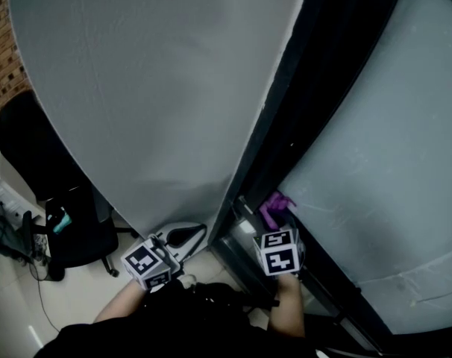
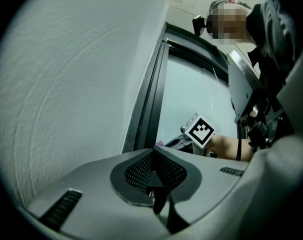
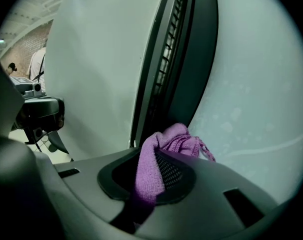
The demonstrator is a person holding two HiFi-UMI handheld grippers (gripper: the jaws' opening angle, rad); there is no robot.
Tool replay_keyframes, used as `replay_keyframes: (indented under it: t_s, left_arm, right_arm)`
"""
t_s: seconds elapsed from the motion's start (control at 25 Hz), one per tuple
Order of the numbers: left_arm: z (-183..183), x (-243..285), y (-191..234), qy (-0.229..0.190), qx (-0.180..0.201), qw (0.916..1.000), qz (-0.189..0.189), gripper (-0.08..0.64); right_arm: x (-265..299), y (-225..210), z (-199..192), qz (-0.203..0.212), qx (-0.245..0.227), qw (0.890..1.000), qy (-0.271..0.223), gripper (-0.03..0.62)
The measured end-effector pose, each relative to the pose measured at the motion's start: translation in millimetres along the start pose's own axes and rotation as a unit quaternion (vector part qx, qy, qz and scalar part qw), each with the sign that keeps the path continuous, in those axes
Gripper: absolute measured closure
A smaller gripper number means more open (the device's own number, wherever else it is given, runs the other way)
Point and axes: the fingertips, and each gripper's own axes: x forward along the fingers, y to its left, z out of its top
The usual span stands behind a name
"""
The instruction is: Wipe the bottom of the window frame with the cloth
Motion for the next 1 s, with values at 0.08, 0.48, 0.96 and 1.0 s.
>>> replay_keyframes:
  t_s: [0.08,0.48,0.96,1.0]
  left_arm:
    - [-1.4,-0.6,-1.8,0.006,0.001,1.0,0.0,0.558]
    - [-3.2,4.2,-16.8,0.009,0.005,0.9999,0.002,0.558]
    - [13.0,10.8,-40.6,-0.02,0.017,0.9996,0.011,0.558]
    - [13.8,10.9,-41.4,-0.022,0.019,0.9995,0.014,0.558]
  right_arm:
    - [-2.6,9.8,-3.7,0.017,0.002,1.0,-0.003,0.526]
    - [-38.0,38.7,-13.4,0.12,0.049,0.988,-0.082,0.528]
    - [-134.9,28.7,-28.4,0.136,0.076,0.941,-0.3,0.529]
    - [-138.0,27.2,-33.2,0.13,0.083,0.94,-0.303,0.529]
